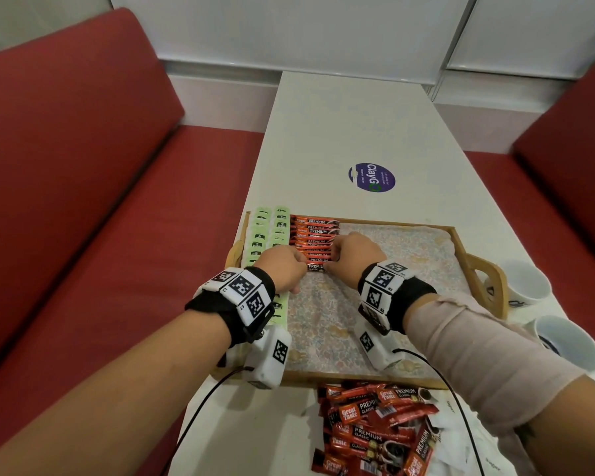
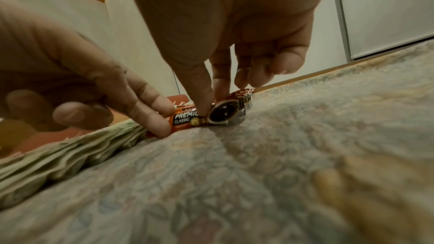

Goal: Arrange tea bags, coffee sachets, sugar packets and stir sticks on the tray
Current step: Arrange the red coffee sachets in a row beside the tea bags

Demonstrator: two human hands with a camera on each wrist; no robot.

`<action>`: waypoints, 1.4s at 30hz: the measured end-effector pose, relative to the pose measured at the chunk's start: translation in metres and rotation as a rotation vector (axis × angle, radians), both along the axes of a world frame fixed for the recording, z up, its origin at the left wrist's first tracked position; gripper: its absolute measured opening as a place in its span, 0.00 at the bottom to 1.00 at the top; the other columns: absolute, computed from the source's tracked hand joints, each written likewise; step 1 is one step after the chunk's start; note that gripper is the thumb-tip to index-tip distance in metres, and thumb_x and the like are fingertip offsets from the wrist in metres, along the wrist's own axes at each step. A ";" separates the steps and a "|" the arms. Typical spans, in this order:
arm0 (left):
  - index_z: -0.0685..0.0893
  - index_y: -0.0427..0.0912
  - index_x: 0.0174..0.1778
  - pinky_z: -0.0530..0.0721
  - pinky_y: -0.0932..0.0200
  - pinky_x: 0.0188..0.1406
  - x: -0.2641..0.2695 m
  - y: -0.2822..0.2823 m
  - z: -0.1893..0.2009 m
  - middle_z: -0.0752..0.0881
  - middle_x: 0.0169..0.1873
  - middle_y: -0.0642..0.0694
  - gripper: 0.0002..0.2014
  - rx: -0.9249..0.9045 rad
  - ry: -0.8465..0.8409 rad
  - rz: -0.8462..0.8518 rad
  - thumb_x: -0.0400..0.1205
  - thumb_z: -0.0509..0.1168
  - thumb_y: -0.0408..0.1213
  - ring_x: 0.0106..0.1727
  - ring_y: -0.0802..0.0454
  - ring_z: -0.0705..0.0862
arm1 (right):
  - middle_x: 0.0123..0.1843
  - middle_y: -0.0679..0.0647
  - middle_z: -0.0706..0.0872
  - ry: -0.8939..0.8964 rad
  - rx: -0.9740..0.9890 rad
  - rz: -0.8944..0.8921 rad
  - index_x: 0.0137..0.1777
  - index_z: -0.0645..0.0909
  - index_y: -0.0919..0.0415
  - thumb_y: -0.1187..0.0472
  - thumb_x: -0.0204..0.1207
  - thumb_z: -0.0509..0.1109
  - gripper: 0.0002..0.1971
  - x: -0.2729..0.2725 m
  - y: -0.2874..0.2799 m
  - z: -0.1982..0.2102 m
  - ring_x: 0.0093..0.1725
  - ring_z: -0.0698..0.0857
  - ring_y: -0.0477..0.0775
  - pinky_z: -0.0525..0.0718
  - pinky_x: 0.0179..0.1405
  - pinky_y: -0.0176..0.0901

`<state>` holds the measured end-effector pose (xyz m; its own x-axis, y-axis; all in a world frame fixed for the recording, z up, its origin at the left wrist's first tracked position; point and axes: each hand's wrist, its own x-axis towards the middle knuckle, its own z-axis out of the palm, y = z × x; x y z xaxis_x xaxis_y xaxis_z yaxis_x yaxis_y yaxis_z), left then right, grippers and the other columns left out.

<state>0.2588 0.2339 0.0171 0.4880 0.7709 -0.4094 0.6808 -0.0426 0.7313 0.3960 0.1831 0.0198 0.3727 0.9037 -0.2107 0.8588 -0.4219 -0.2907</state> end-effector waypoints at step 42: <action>0.82 0.42 0.58 0.80 0.60 0.55 -0.091 -0.199 0.010 0.85 0.55 0.47 0.16 0.237 0.219 -0.393 0.75 0.73 0.36 0.57 0.51 0.83 | 0.39 0.46 0.82 -0.049 -0.197 0.296 0.45 0.77 0.49 0.34 0.62 0.75 0.22 -0.095 -0.225 0.037 0.40 0.81 0.48 0.74 0.30 0.38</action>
<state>0.1683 0.0348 0.0266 0.6824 0.6302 -0.3703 0.7159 -0.4742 0.5124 0.3013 -0.0421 0.0572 0.1149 0.9179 -0.3798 0.9631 -0.1967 -0.1840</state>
